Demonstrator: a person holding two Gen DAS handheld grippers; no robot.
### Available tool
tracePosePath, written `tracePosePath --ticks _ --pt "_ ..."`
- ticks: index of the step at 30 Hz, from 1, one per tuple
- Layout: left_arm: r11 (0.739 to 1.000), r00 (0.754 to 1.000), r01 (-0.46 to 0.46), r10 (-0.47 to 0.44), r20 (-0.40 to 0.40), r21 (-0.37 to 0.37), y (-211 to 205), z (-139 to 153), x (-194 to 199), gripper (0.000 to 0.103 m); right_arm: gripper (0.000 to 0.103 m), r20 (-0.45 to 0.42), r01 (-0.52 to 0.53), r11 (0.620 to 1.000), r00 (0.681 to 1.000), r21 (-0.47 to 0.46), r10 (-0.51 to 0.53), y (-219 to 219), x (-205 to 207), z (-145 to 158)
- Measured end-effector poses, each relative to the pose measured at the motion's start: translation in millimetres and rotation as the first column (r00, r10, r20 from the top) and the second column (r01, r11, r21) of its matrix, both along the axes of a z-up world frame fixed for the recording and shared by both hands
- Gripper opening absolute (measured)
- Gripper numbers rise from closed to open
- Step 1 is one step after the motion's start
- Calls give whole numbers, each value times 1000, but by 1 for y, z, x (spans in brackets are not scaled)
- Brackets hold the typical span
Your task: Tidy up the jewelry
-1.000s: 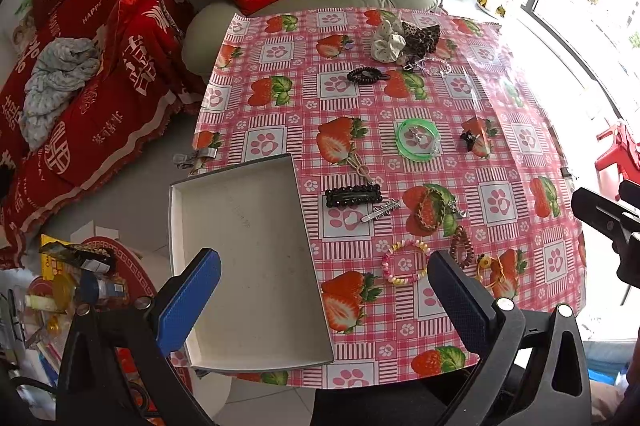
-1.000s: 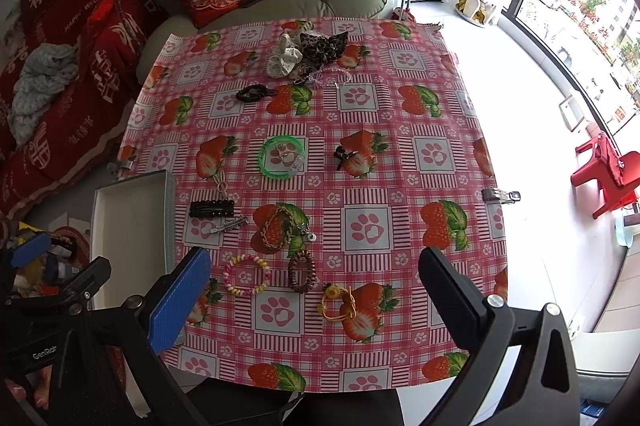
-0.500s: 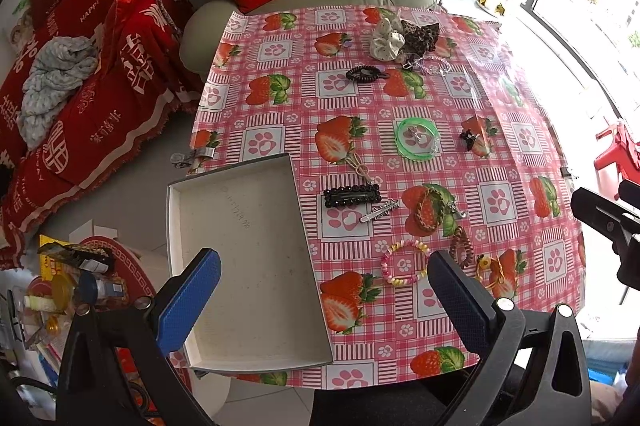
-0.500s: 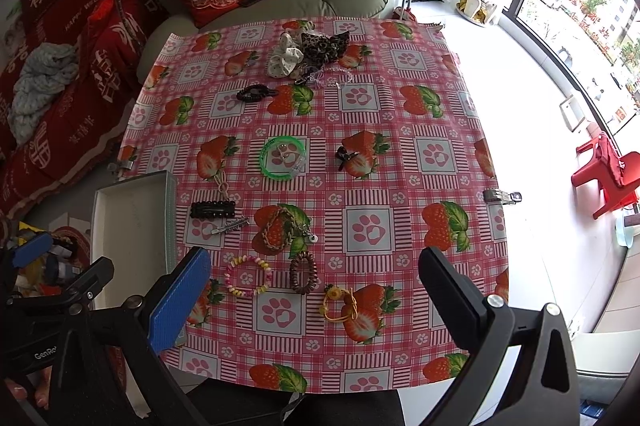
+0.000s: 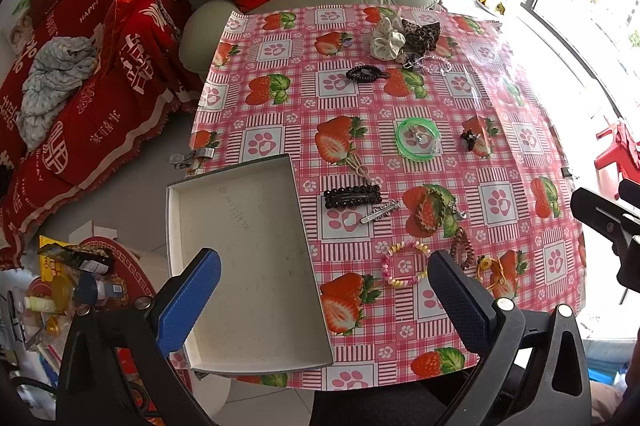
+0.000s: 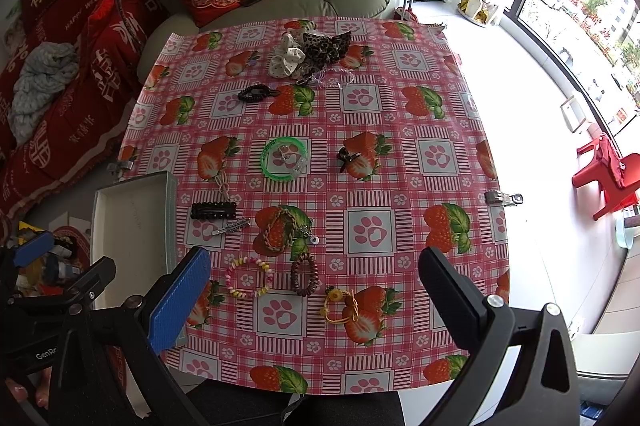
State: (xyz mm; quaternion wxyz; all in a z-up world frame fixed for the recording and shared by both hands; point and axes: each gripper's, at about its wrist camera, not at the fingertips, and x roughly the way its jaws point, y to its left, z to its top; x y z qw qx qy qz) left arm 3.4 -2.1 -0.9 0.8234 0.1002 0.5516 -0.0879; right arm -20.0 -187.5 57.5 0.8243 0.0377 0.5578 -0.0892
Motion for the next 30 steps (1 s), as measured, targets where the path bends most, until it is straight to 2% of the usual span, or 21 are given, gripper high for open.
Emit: tracePosePath --ticks 30 --pt "1000 1000 2 -2 -6 1 -1 -4 2 103 103 -2 0 1000 1000 0 0 0 1 -1"
